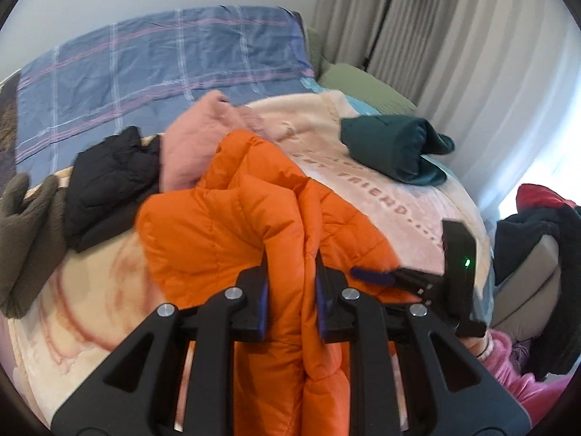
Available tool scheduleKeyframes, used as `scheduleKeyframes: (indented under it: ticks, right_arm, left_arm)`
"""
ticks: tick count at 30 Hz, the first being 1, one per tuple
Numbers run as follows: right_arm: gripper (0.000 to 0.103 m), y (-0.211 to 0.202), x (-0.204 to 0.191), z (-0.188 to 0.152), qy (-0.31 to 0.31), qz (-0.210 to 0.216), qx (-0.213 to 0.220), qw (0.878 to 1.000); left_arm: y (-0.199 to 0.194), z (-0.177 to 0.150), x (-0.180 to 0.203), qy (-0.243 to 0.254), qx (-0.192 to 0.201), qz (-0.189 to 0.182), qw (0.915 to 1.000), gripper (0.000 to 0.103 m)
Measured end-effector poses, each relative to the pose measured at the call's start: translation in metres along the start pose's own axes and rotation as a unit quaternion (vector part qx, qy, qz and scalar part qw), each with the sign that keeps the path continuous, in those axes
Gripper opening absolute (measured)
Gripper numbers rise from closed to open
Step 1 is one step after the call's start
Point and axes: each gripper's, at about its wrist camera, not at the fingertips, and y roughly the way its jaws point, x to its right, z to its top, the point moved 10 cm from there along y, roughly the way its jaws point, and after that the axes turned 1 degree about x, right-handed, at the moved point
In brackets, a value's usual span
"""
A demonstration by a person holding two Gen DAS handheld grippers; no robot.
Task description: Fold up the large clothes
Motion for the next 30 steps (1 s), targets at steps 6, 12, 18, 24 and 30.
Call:
scheduleKeyframes:
  ticks: [6, 12, 18, 24, 30]
  right_arm:
    - [0.039, 0.005, 0.014, -0.019, 0.014, -0.014, 0.007, 1.000]
    - [0.035, -0.046, 0.030, -0.032, 0.039, -0.017, 0.049, 0.998]
    - [0.036, -0.105, 0.047, -0.047, 0.048, -0.037, 0.106, 0.993]
    - [0.036, -0.096, 0.061, -0.048, 0.075, -0.039, 0.102, 0.991]
    - [0.039, -0.118, 0.064, -0.036, 0.072, -0.029, 0.131, 0.988]
  left_arm:
    - [0.068, 0.004, 0.076, 0.049, -0.045, -0.019, 0.9976, 0.019]
    - [0.123, -0.006, 0.111, 0.054, -0.075, -0.050, 0.9945, 0.020]
    - [0.148, -0.015, 0.123, 0.043, -0.090, -0.084, 0.9914, 0.024]
    - [0.145, -0.013, 0.126, 0.027, -0.072, -0.112, 0.9908, 0.031]
    - [0.157, -0.018, 0.135, -0.005, -0.067, -0.179, 0.9815, 0.045]
